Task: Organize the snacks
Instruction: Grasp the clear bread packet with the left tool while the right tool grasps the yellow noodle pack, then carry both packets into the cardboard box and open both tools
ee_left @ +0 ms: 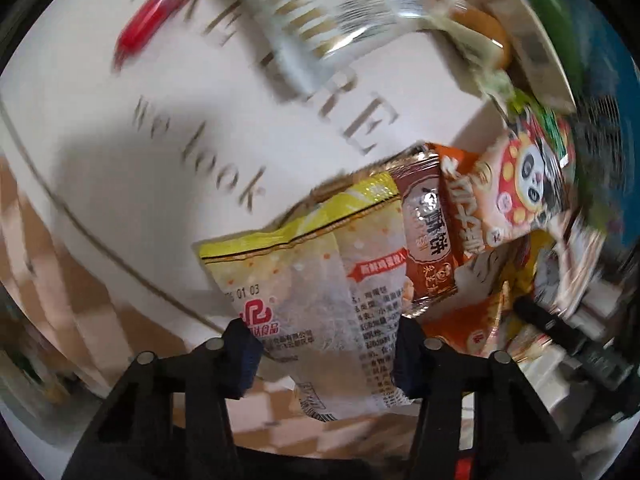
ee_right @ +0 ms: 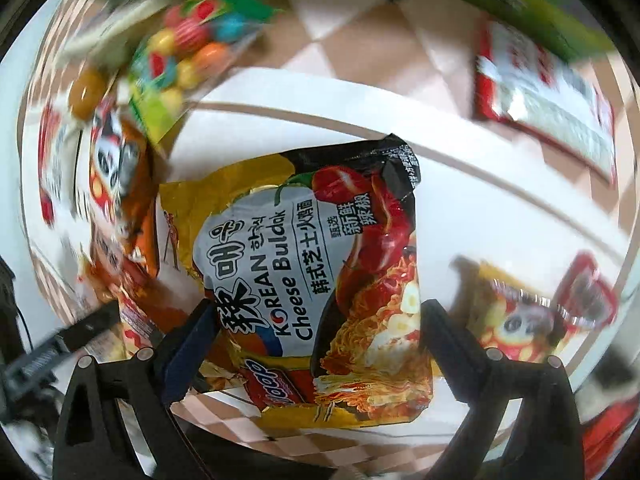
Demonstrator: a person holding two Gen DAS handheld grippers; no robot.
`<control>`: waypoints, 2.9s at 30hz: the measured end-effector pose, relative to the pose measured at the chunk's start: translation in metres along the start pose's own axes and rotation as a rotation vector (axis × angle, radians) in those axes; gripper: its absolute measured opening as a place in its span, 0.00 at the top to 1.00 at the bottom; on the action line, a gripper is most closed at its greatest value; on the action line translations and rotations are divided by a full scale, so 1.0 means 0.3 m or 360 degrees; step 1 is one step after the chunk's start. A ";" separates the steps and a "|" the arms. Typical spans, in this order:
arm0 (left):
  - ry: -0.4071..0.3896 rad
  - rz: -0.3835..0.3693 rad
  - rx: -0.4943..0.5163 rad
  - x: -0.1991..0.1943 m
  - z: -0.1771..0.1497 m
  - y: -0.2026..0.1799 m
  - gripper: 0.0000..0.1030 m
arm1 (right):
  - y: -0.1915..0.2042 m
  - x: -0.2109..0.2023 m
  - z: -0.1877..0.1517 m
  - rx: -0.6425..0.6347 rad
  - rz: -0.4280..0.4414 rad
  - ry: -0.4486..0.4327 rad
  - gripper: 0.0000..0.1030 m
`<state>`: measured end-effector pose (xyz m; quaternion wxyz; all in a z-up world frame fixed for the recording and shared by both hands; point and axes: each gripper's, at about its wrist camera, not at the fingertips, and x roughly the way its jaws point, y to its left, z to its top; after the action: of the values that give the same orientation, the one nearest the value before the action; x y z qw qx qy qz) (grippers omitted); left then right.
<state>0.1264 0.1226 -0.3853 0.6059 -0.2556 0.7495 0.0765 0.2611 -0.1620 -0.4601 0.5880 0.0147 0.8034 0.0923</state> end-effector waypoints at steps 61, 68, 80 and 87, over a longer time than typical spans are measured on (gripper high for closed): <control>-0.0248 0.0130 0.1140 -0.441 0.738 -1.180 0.62 | -0.262 -0.699 0.790 0.0272 0.0129 -0.0511 0.10; -0.0196 0.0185 0.1134 -0.373 0.761 -1.210 0.61 | -0.262 -0.646 0.899 0.0298 0.0115 -0.0454 0.10; -0.0160 0.0201 0.0996 -0.370 0.779 -1.207 0.18 | -0.237 -0.631 0.940 0.0262 0.0085 -0.0407 0.05; -0.0259 0.0190 0.1002 -0.407 0.732 -1.171 0.15 | -0.160 -0.655 0.885 0.0249 -0.0041 -0.0457 0.03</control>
<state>0.5009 -0.0501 -0.2568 0.7075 -0.0044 0.6991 -0.1034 0.5774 -0.2005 -0.3603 0.6949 0.0634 0.7160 0.0189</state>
